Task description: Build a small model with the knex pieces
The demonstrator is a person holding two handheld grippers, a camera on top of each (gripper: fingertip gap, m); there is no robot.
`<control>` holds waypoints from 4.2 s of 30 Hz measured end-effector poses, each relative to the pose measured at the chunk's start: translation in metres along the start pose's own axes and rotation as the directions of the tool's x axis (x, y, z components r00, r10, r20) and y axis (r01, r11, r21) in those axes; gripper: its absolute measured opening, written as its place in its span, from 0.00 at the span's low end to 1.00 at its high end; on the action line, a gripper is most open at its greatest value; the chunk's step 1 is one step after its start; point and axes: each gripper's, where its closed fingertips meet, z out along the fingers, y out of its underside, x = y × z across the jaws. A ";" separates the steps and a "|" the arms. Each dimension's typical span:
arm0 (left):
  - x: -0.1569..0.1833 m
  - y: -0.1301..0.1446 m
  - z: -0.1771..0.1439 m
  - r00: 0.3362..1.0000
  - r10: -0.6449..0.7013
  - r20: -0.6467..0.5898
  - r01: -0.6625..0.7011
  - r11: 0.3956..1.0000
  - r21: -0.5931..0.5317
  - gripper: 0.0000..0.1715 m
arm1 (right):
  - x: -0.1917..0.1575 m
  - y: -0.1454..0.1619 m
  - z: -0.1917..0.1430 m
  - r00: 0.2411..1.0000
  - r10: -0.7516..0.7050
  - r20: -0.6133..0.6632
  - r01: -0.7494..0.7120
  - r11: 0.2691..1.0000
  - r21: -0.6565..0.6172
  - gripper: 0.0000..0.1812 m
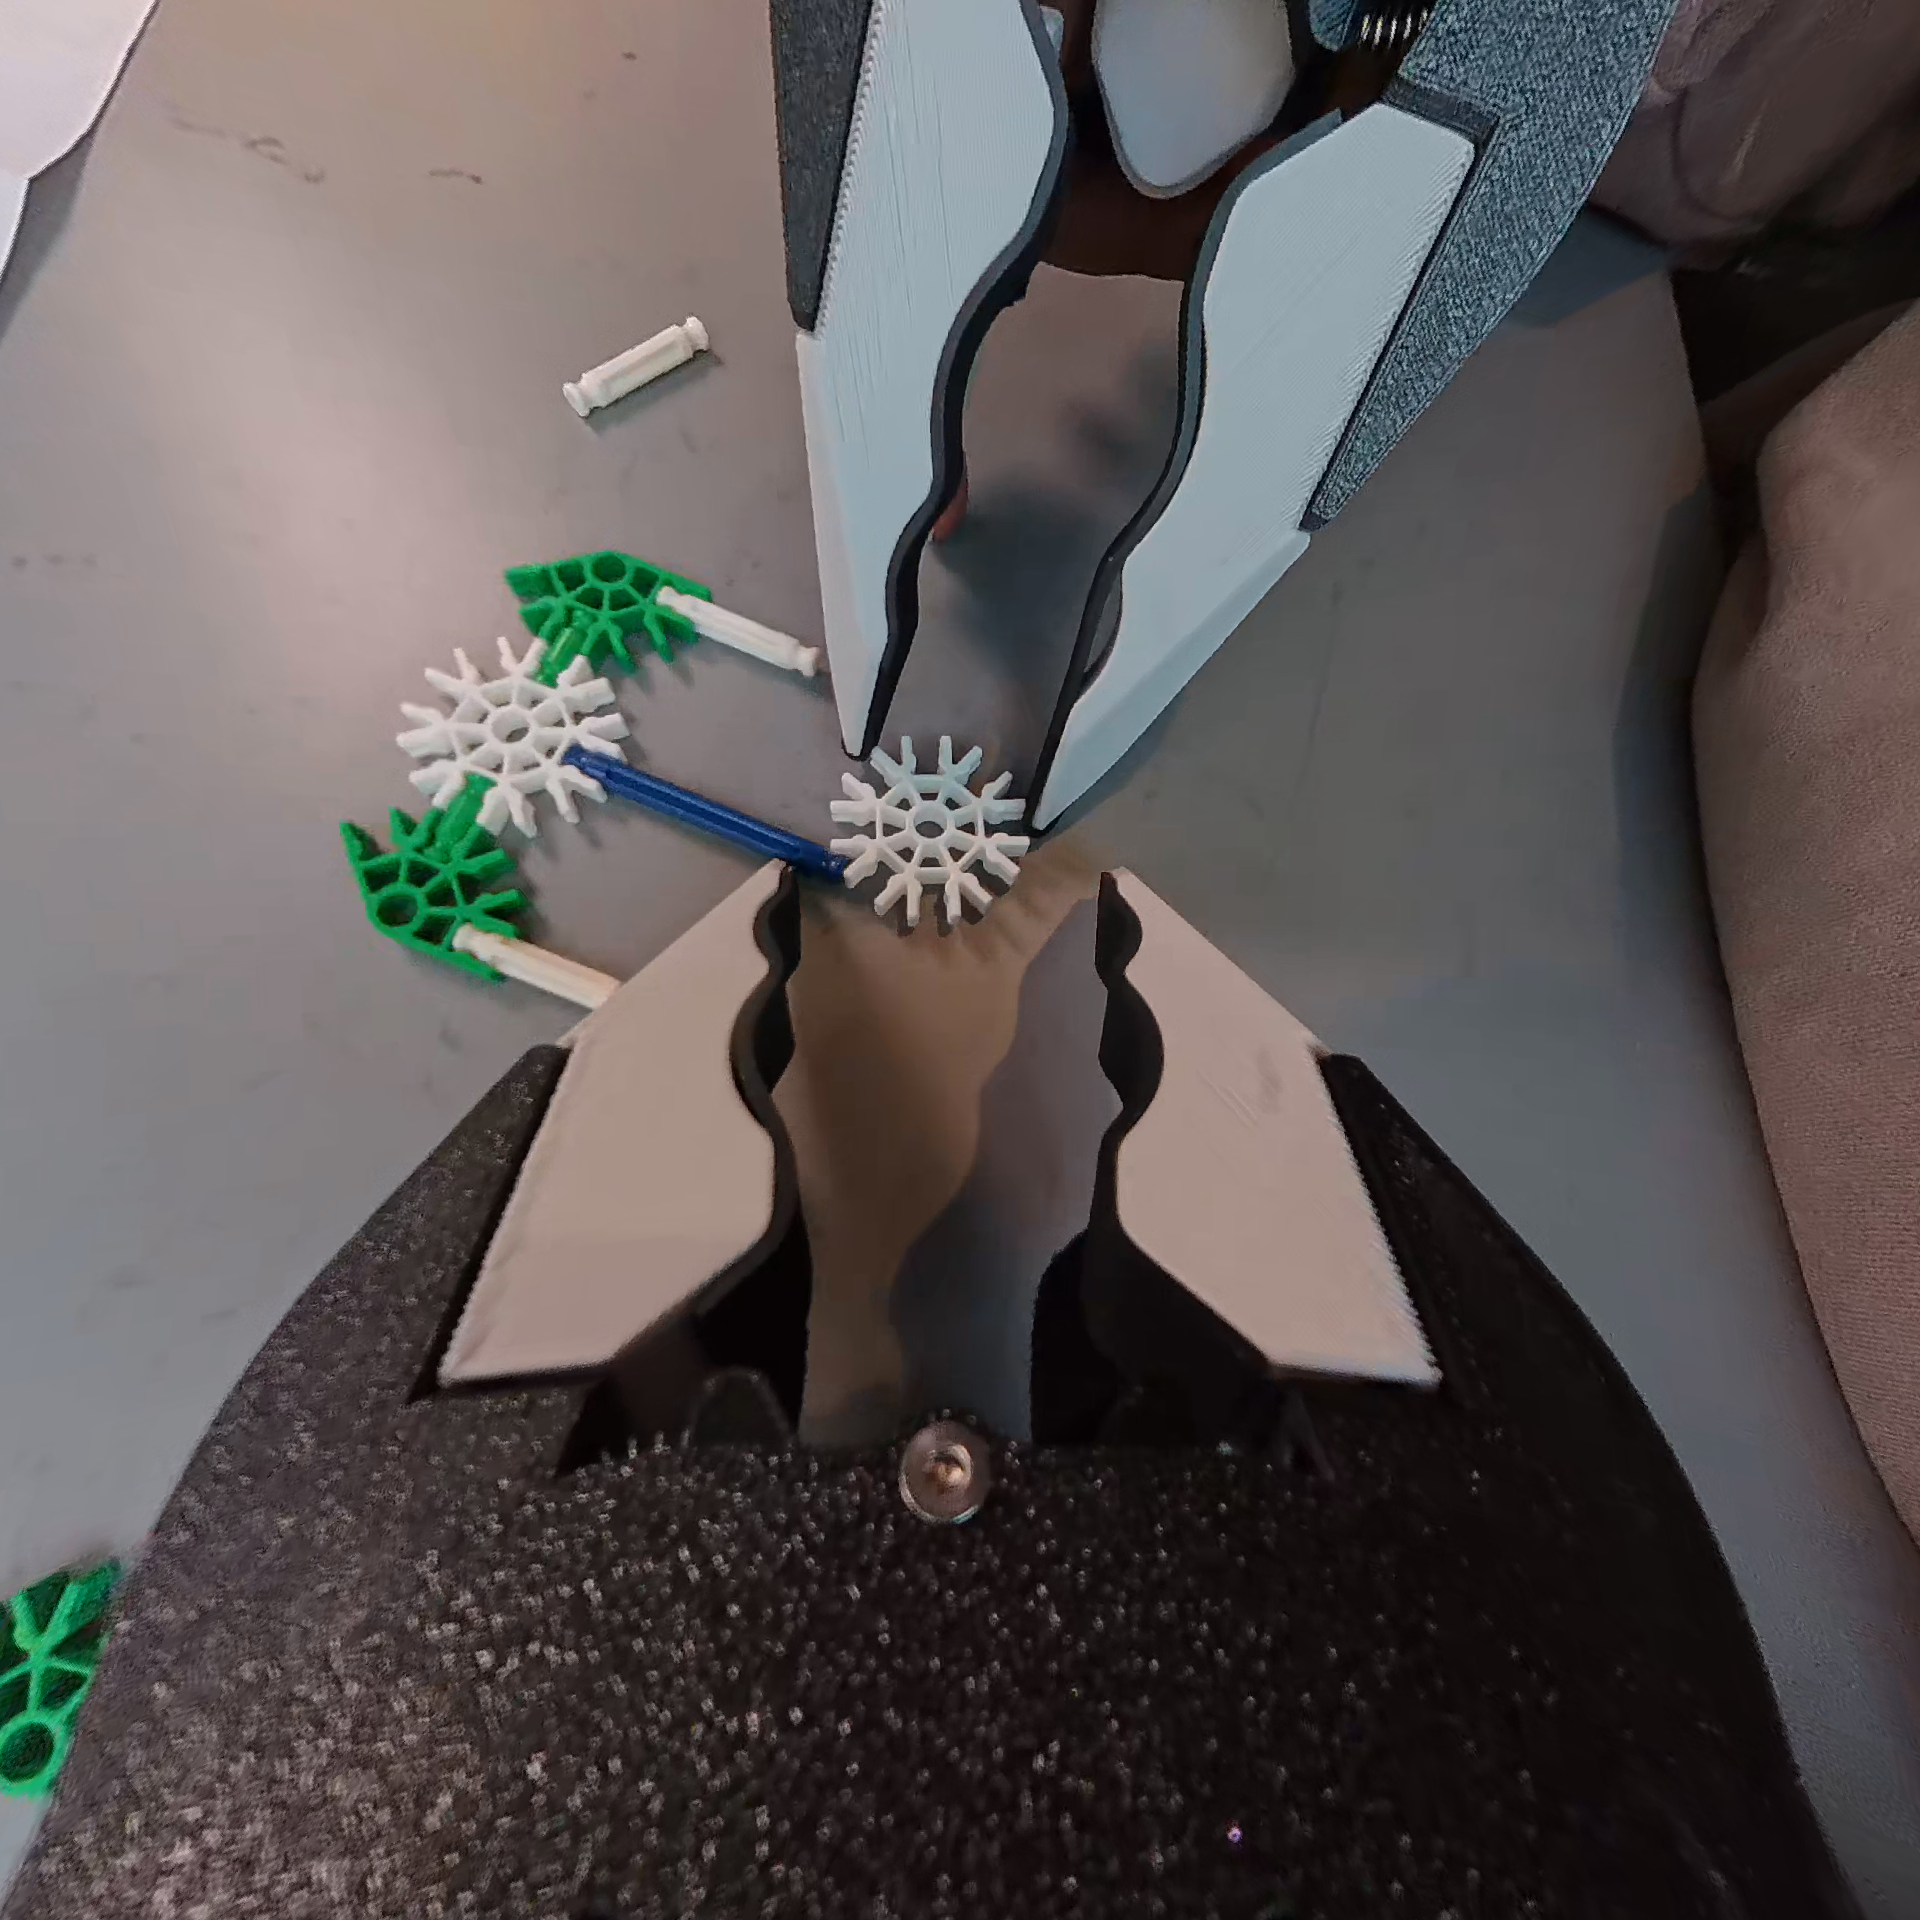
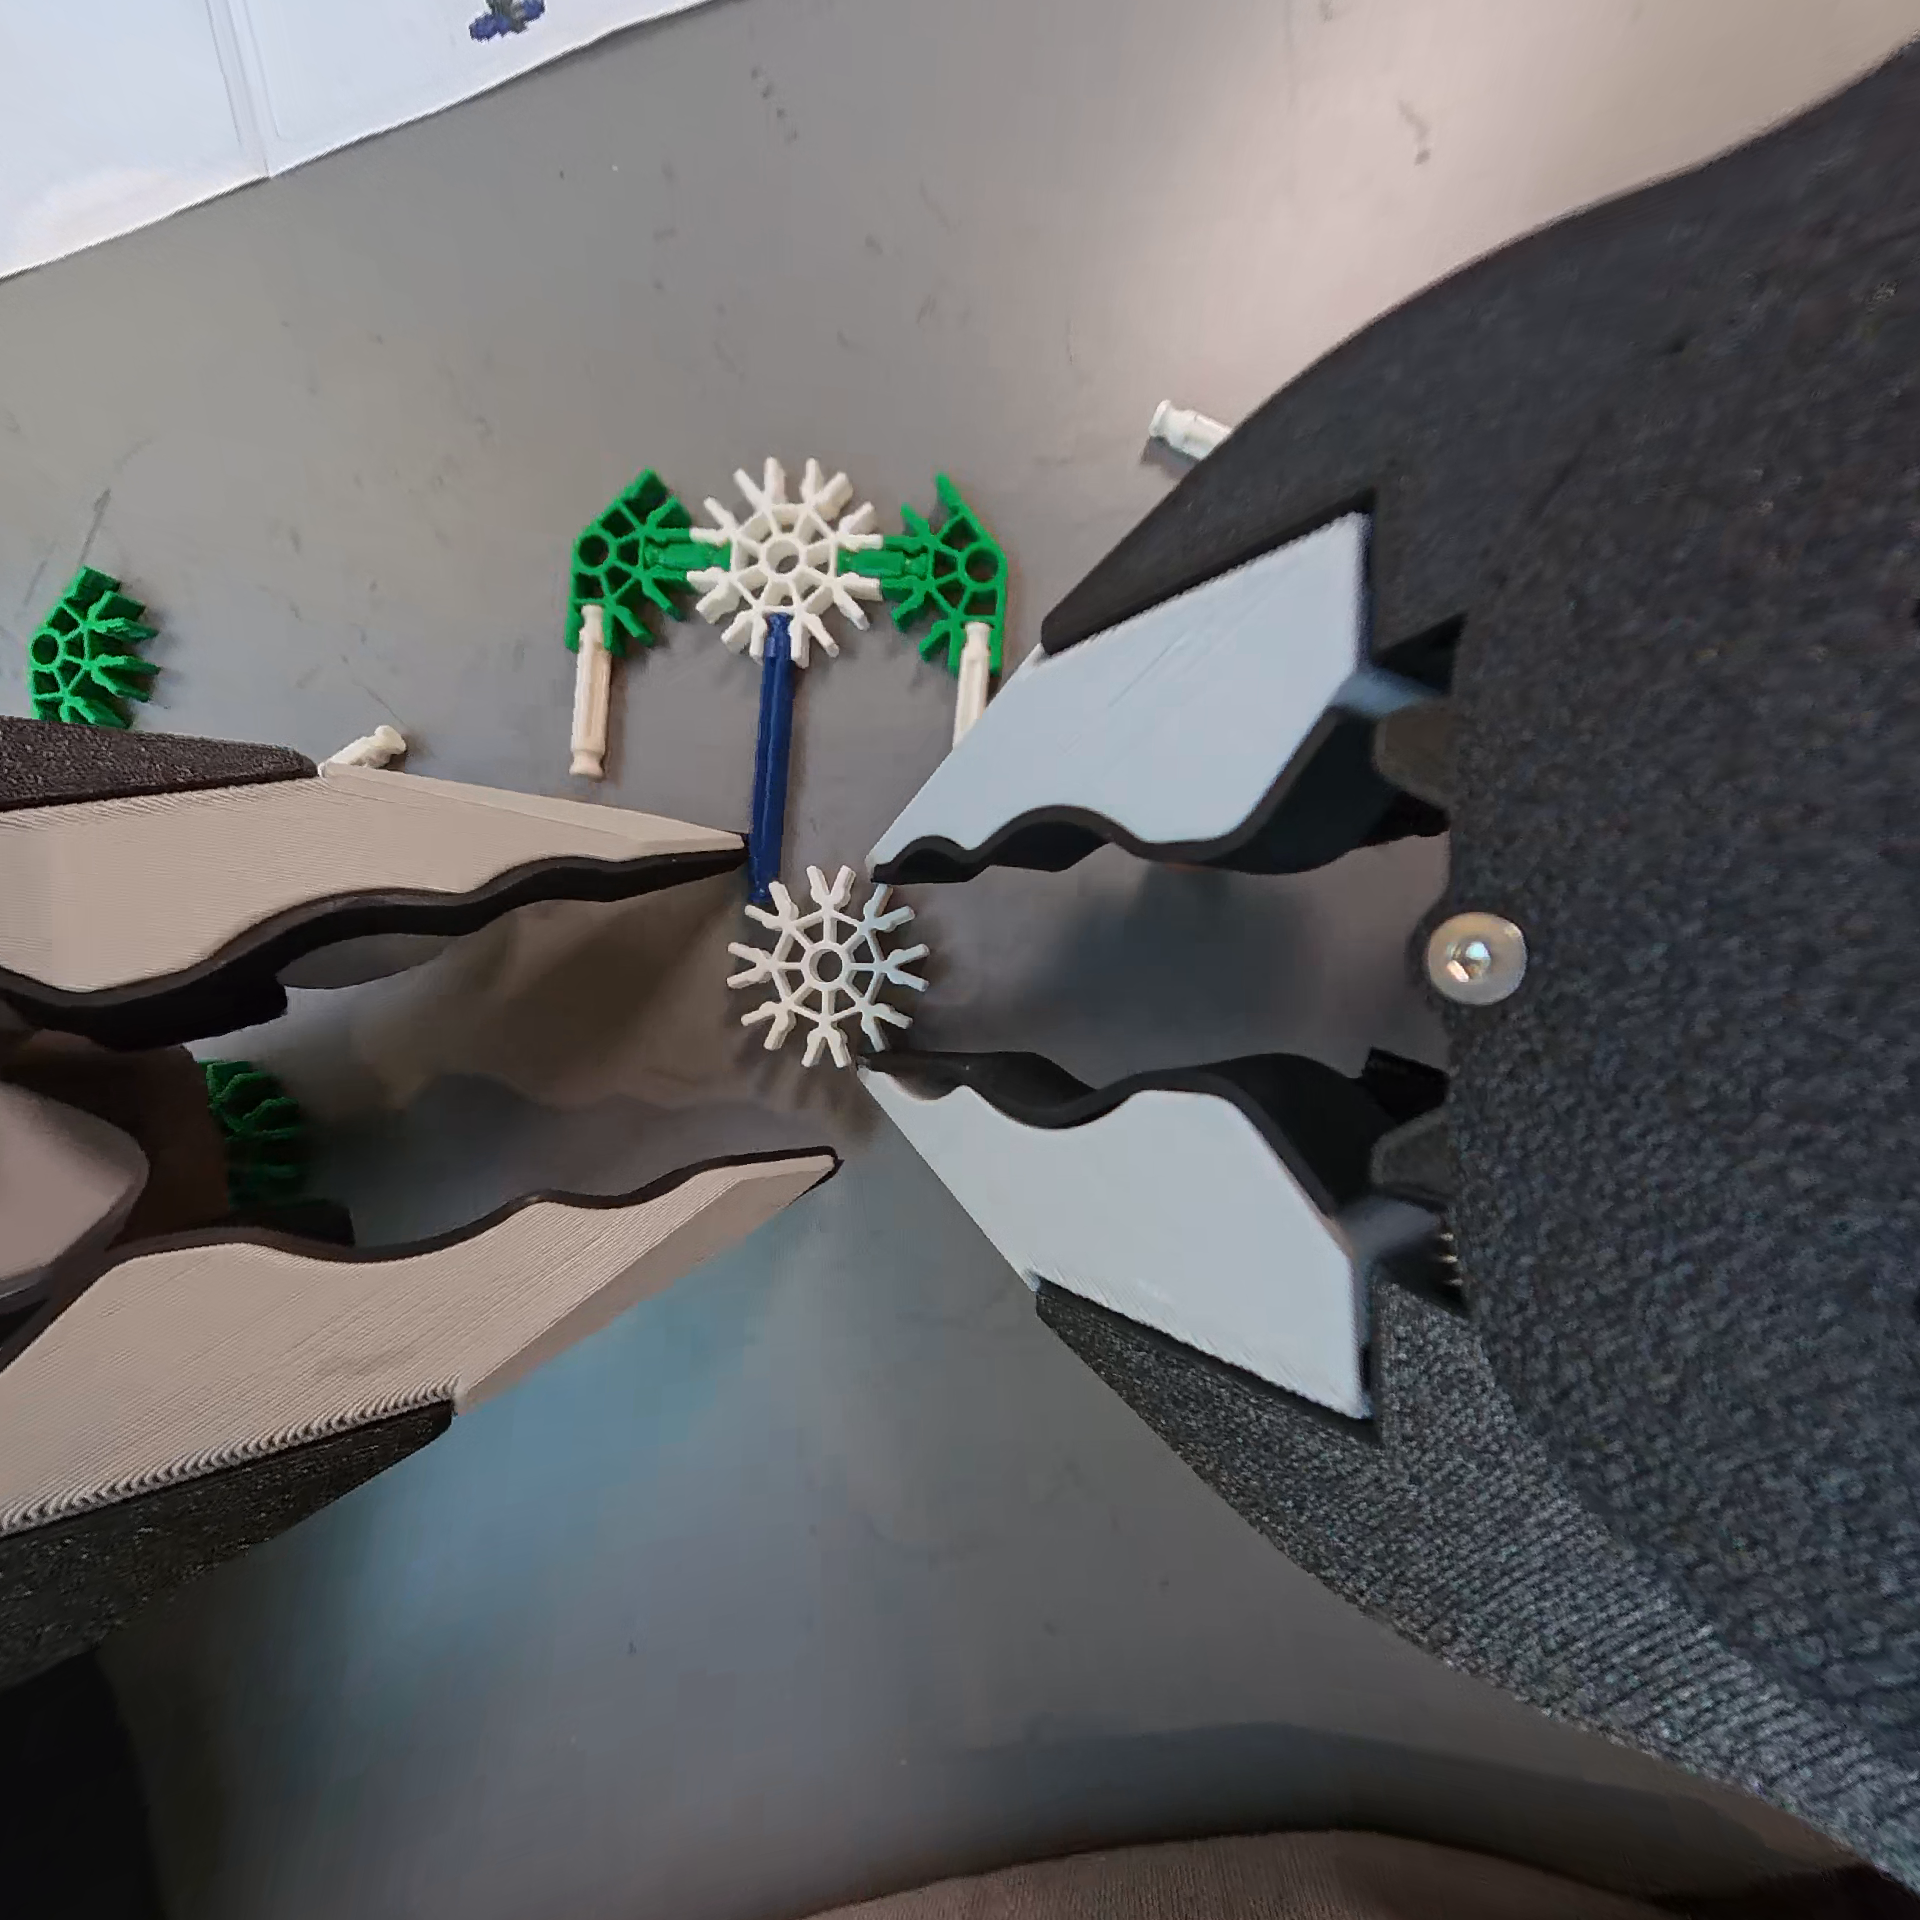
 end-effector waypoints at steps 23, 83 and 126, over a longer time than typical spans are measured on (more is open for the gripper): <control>-0.012 -0.010 -0.019 0.997 -0.074 0.007 0.073 0.993 0.095 0.31 | 0.027 0.011 -0.023 0.995 0.087 -0.038 -0.087 0.996 0.010 0.21; 0.003 0.004 -0.002 0.992 0.103 0.069 -0.099 0.993 -0.058 0.15 | 0.000 0.003 -0.006 0.986 -0.164 0.042 0.162 0.985 0.059 0.12; -0.007 -0.009 0.001 0.992 -0.047 0.121 0.050 0.999 -0.015 0.00 | 0.007 -0.005 -0.002 0.990 -0.134 -0.032 0.134 0.991 0.010 0.00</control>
